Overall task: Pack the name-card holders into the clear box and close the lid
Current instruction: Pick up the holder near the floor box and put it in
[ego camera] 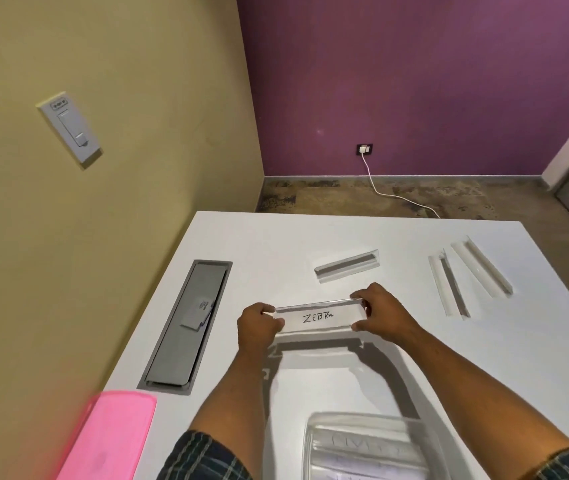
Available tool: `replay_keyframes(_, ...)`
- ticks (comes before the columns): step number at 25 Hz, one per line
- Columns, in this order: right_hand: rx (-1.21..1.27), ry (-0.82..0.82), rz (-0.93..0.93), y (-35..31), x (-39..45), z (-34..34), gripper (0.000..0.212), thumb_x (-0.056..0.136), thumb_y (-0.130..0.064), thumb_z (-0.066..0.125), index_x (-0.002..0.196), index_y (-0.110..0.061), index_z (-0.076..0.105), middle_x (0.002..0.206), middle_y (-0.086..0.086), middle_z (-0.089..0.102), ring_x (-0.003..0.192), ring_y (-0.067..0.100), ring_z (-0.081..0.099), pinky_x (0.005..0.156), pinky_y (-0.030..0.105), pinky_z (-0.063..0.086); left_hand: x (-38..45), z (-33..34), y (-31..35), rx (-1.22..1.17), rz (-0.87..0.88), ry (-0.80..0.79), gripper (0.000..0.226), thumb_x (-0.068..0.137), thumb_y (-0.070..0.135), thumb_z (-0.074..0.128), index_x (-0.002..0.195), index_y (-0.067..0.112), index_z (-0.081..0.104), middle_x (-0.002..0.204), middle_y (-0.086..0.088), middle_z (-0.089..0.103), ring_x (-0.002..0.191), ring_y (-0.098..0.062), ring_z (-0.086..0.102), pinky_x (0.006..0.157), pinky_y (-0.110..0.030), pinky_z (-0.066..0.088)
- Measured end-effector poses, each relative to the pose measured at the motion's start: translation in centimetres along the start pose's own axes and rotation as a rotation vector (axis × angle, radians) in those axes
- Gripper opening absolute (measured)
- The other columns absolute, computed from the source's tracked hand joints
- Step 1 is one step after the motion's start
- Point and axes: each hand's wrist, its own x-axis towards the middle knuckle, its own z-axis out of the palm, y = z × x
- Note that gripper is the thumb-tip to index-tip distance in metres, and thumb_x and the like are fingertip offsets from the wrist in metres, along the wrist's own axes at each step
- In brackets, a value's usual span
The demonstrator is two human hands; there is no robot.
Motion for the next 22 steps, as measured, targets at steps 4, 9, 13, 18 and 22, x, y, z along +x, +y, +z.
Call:
replay_keyframes(4, -0.279, 0.0, -0.102, 0.9, -4.6, -1.5, 0.065, 0.069, -0.047, 0.084, 0.126, -0.028, 0.058, 0.109, -0.009, 0.049, 0.079, 0.011, 0.059, 0.069, 0.028, 0.048, -3.1, -1.2, -0.2, 0.075, 0.058, -0.174, 0.033, 0.069, 0.002, 0.084, 0.099, 0.007, 0.073, 0.085, -0.021, 0.077, 0.068, -0.021, 0.066, 0.069, -0.027, 0.051)
replay_keyframes(9, -0.69, -0.013, -0.315, 2.2, -9.7, -2.8, 0.061, 0.077, -0.064, 0.067, 0.123, -0.025, 0.055, 0.107, -0.002, 0.054, 0.08, 0.022, 0.062, 0.057, 0.028, 0.041, -6.3, -1.0, -0.7, 0.108, 0.071, -0.38, 0.035, 0.074, -0.003, 0.08, 0.108, -0.003, 0.068, 0.08, -0.022, 0.074, 0.066, -0.025, 0.069, 0.055, -0.023, 0.042)
replay_keyframes(13, -0.832, -0.005, -0.48, 2.4, -12.5, -3.0, 0.055, 0.076, -0.063, 0.064, 0.107, -0.018, 0.061, 0.092, 0.001, 0.058, 0.068, 0.025, 0.061, 0.051, 0.028, 0.033, -7.7, -0.3, -0.8, 0.146, 0.065, -0.437, 0.034, 0.076, -0.001, 0.078, 0.109, -0.002, 0.069, 0.077, -0.017, 0.073, 0.066, -0.027, 0.07, 0.058, -0.022, 0.049)
replay_keyframes(18, -0.931, 0.03, -0.625, 2.9, -14.8, -3.1, 0.051, 0.07, -0.062, 0.068, 0.086, -0.014, 0.062, 0.073, 0.002, 0.06, 0.056, 0.027, 0.056, 0.048, 0.027, 0.026, -8.8, 0.1, -0.1, 0.229, 0.068, -0.55, 0.036, 0.08, -0.002, 0.077, 0.115, -0.002, 0.067, 0.09, -0.022, 0.073, 0.075, -0.032, 0.07, 0.063, -0.027, 0.052)
replay_keyframes(22, -0.873, 0.062, -0.717, 3.5, -16.1, -3.7, 0.052, 0.075, -0.064, 0.063, 0.086, -0.013, 0.058, 0.071, 0.003, 0.057, 0.056, 0.027, 0.054, 0.05, 0.029, 0.031, -9.6, 0.3, 1.2, 0.312, 0.063, -0.626, 0.04, 0.08, 0.0, 0.082, 0.117, 0.001, 0.067, 0.091, -0.018, 0.074, 0.072, -0.026, 0.071, 0.065, -0.028, 0.054)
